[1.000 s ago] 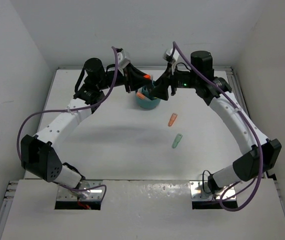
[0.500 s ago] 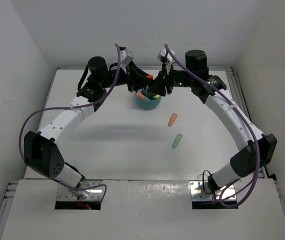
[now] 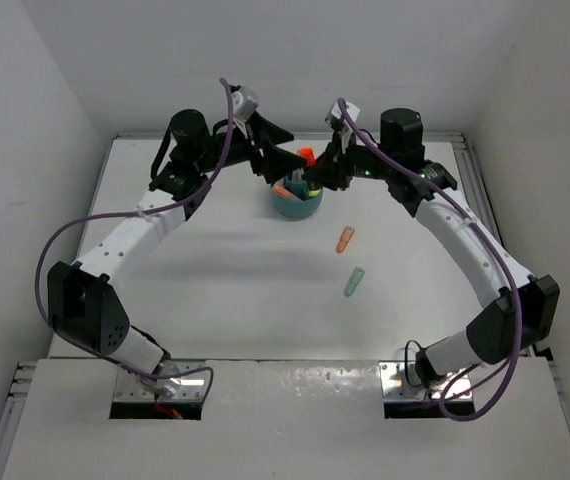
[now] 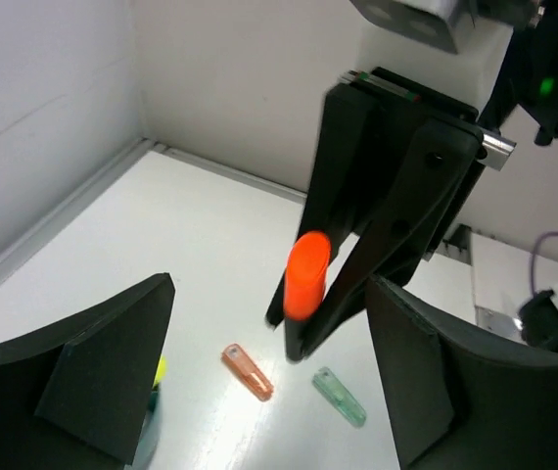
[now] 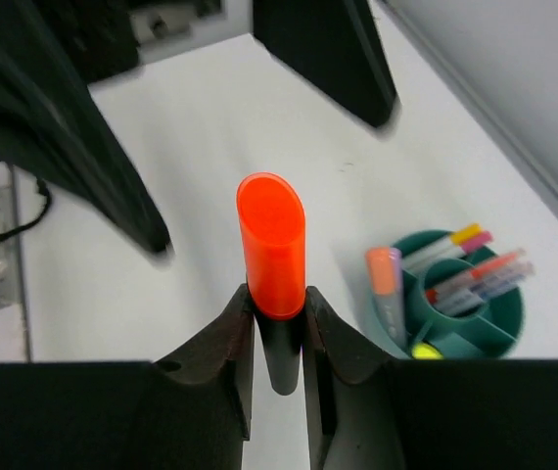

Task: Sort the stationery into containers
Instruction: Place the stationery in the storage box.

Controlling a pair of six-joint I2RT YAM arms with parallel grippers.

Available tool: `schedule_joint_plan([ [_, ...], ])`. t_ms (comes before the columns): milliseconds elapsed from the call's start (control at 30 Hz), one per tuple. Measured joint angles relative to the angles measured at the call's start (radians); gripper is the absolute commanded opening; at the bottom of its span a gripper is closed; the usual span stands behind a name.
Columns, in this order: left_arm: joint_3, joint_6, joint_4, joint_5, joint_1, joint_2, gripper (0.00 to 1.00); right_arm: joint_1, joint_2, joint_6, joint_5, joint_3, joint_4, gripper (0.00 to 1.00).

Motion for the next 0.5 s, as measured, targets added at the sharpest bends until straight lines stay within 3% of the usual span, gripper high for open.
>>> schedule_joint_plan([
  [133, 0.022, -0.005, -0.011, -0.027, 0.060, 0.000, 0.87, -0.071, -0.019, -0.008, 0.026, -0.090, 0.125, 0.00],
  [333, 0.051, -0.004, -0.051, -0.050, 0.189, -0.021, 0.87, -0.197, -0.006, 0.090, 0.095, -0.319, 0.562, 0.00],
  [500, 0.051, 0.016, -0.127, -0.051, 0.232, -0.037, 0.87, -0.214, 0.102, 0.189, 0.159, -0.417, 0.882, 0.00],
])
